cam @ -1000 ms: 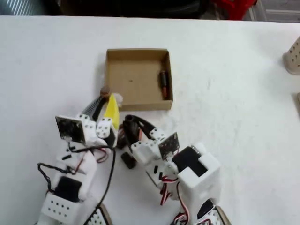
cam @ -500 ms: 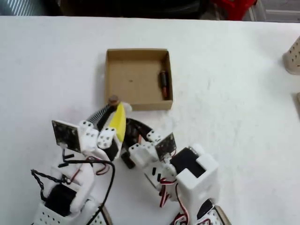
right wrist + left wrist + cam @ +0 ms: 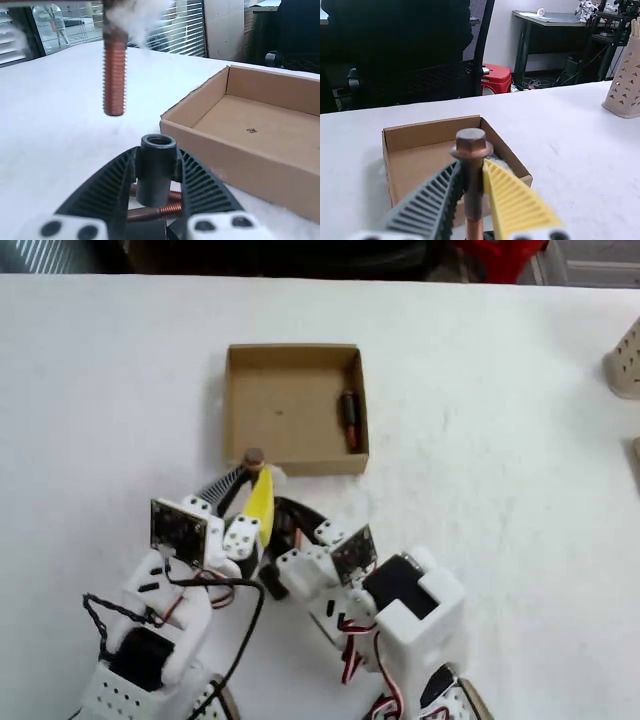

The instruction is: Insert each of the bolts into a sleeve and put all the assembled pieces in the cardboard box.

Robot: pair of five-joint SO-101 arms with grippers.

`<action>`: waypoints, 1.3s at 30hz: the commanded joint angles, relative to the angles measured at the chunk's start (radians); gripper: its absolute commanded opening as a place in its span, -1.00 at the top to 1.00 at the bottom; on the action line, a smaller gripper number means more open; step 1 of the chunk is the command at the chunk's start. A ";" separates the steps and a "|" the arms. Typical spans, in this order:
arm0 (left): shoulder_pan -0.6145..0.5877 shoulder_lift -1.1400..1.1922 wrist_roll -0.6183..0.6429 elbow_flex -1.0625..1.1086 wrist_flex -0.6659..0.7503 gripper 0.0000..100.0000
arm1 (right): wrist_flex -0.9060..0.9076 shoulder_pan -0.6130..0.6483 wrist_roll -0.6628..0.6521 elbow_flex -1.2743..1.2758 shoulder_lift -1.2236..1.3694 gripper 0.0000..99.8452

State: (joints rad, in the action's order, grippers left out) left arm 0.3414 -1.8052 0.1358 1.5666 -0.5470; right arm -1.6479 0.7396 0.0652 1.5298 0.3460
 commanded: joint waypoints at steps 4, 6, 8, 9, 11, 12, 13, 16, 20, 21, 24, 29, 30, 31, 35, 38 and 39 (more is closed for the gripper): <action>0.015 -0.004 -0.003 -0.006 0.040 0.96 | -0.002 0.008 -0.014 0.003 -0.008 0.97; 0.015 -0.004 -0.003 -0.005 0.035 0.96 | -0.002 0.008 -0.012 0.003 -0.008 0.97; 0.015 -0.004 -0.002 -0.005 0.032 0.96 | -0.002 0.010 -0.011 0.003 -0.008 0.97; 0.016 -0.004 0.009 -0.003 0.031 0.96 | -0.002 0.010 -0.011 0.003 -0.008 0.97; 0.015 -0.004 0.071 0.000 0.018 0.96 | -0.002 0.010 -0.011 0.005 -0.012 0.97; 0.015 -0.004 0.097 0.006 0.011 0.96 | -0.002 0.010 -0.011 0.005 -0.013 0.97; 0.015 -0.004 0.110 0.011 0.006 0.96 | -0.002 0.010 -0.011 0.005 -0.013 0.97; 0.013 -0.004 0.110 0.026 0.011 0.96 | -0.004 0.012 -0.011 0.011 -0.015 0.97; 0.010 -0.004 0.110 0.029 0.011 0.96 | -0.004 0.044 -0.012 0.028 -0.015 0.97; 0.007 -0.004 0.110 0.029 0.011 0.96 | -0.004 0.044 -0.012 0.028 -0.015 0.97; 0.005 -0.004 0.109 0.029 0.011 0.96 | -0.004 0.045 -0.014 0.029 -0.015 0.97; 0.005 -0.004 0.083 0.031 0.011 0.96 | -0.008 0.045 -0.014 0.035 -0.015 0.97; 0.005 -0.004 0.066 0.037 0.012 0.96 | -0.024 0.045 -0.014 0.044 -0.015 0.97; 0.005 -0.004 0.054 0.049 0.023 0.96 | -0.045 0.047 -0.012 0.055 -0.015 0.97; 0.005 -0.004 0.040 0.115 0.132 0.96 | -0.070 0.047 -0.008 0.075 -0.015 0.97; 0.005 -0.004 0.041 0.120 0.144 0.96 | -0.070 0.047 -0.006 0.075 -0.015 0.97; 0.005 -0.004 0.041 0.120 0.144 0.96 | -0.070 0.047 -0.006 0.075 -0.015 0.97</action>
State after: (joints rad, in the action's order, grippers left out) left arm 0.3429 -1.8036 0.1864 1.6924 -0.4473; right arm -1.6847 0.7810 0.0637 1.5988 0.3445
